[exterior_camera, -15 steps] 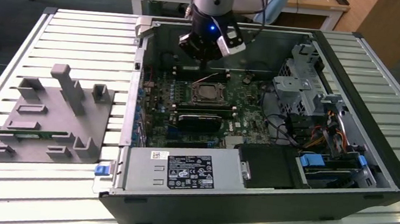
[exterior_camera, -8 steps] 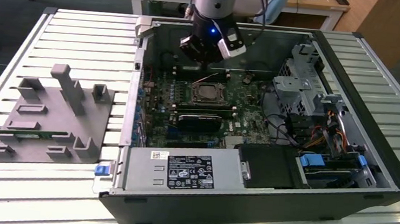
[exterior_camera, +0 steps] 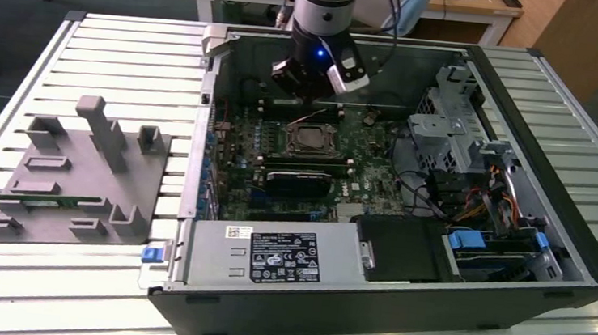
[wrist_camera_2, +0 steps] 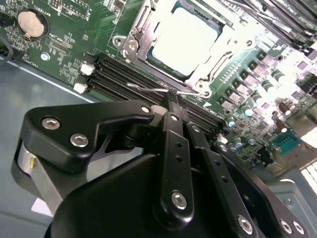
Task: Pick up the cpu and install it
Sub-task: 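Install the first cpu locking lever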
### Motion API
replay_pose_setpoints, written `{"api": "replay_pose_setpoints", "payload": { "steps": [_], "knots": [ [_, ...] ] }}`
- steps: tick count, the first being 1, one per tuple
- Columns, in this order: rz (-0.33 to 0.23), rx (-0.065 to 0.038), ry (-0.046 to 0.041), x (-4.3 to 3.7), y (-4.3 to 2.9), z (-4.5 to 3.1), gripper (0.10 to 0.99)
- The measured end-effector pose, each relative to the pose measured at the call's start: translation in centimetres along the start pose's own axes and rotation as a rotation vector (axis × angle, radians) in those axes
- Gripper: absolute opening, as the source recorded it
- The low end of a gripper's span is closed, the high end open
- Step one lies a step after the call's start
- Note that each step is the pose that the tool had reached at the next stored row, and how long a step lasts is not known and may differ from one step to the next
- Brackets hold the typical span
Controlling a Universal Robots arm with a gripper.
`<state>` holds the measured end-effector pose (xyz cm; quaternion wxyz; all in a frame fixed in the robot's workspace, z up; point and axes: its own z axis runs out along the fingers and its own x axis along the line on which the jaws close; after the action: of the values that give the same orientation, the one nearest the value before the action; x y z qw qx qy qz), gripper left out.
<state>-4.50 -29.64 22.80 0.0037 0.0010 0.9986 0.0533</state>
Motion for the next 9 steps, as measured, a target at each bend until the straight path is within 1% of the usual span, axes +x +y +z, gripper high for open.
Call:
{"api": "replay_pose_setpoints", "payload": {
  "steps": [2, 4, 9],
  "knots": [
    [0.000, 0.000, 0.0001, -0.10, 0.02, 0.22, 0.106],
    [0.000, 0.000, 0.0006, -0.24, 0.18, 0.38, 0.106],
    [0.000, 0.000, 0.0019, -0.54, 0.33, 0.67, 0.106]
  ]
}}
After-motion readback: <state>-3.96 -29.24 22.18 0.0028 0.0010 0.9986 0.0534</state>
